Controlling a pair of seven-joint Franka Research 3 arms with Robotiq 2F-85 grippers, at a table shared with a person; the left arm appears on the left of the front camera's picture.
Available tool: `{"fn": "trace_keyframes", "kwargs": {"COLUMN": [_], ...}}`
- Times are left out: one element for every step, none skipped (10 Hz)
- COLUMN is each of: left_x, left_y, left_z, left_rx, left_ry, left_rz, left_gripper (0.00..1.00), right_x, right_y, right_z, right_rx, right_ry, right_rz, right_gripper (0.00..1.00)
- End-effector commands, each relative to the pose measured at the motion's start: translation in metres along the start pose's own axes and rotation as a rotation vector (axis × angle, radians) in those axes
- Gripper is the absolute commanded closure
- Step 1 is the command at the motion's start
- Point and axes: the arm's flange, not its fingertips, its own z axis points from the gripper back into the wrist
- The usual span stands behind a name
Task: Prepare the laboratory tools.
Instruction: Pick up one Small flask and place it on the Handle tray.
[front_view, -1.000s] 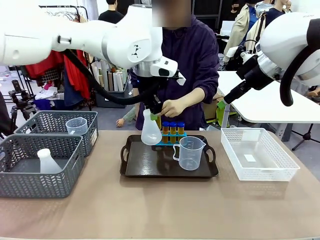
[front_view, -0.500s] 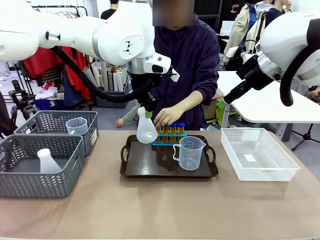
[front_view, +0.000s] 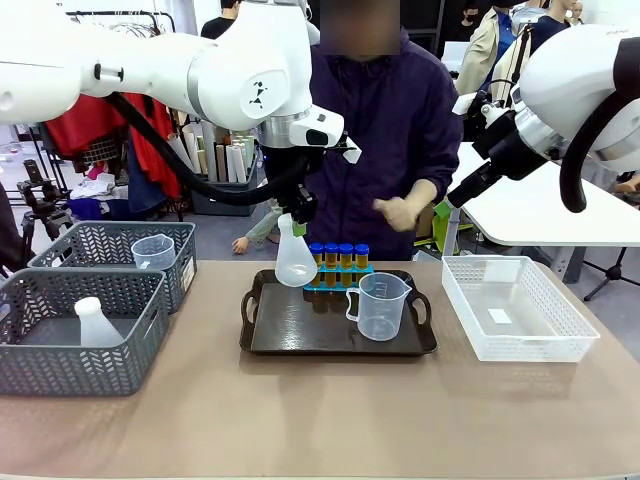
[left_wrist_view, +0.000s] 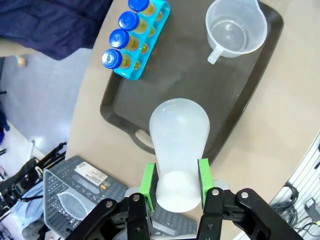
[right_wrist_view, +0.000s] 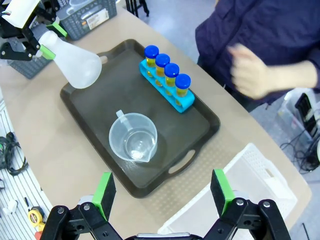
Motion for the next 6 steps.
{"fn": "trace_keyframes", "kwargs": {"left_x": [-0.0025,-0.0025,-0.0025,-0.0025,-0.0025,-0.0025], "left_y": [0.0023,0.0023,0.0023,0.0023,0.0023,0.0023], "left_z": [0.0020,0.0020,0.0020,0.0020,0.0020,0.0020], "left_rx": [0.005,0.005,0.005,0.005,0.005,0.005], "left_ry": [0.005,0.005,0.005,0.005,0.005,0.005], "left_rz": [0.001,0.001,0.001,0.001,0.001,0.001], "left_gripper": [1.00,1.00,1.00,1.00,1.00,1.00], "right_x": [-0.0008,-0.0008,-0.0008,-0.0008,-0.0008,-0.0008], "right_y": [-0.0010,-0.0010,-0.0010,-0.0010,-0.0010,-0.0010], "right_z": [0.0009,0.0009,0.0009,0.0009,0.0009,0.0009], "right_rx": [0.006,0.006,0.006,0.006,0.006,0.006], "right_ry": [-0.005,-0.005,-0.005,-0.005,-0.005,-0.005], "right_rz": [-0.004,-0.004,-0.004,-0.004,-0.004,-0.004], "right_gripper": [0.00,0.00,0.00,0.00,0.00,0.00]}}
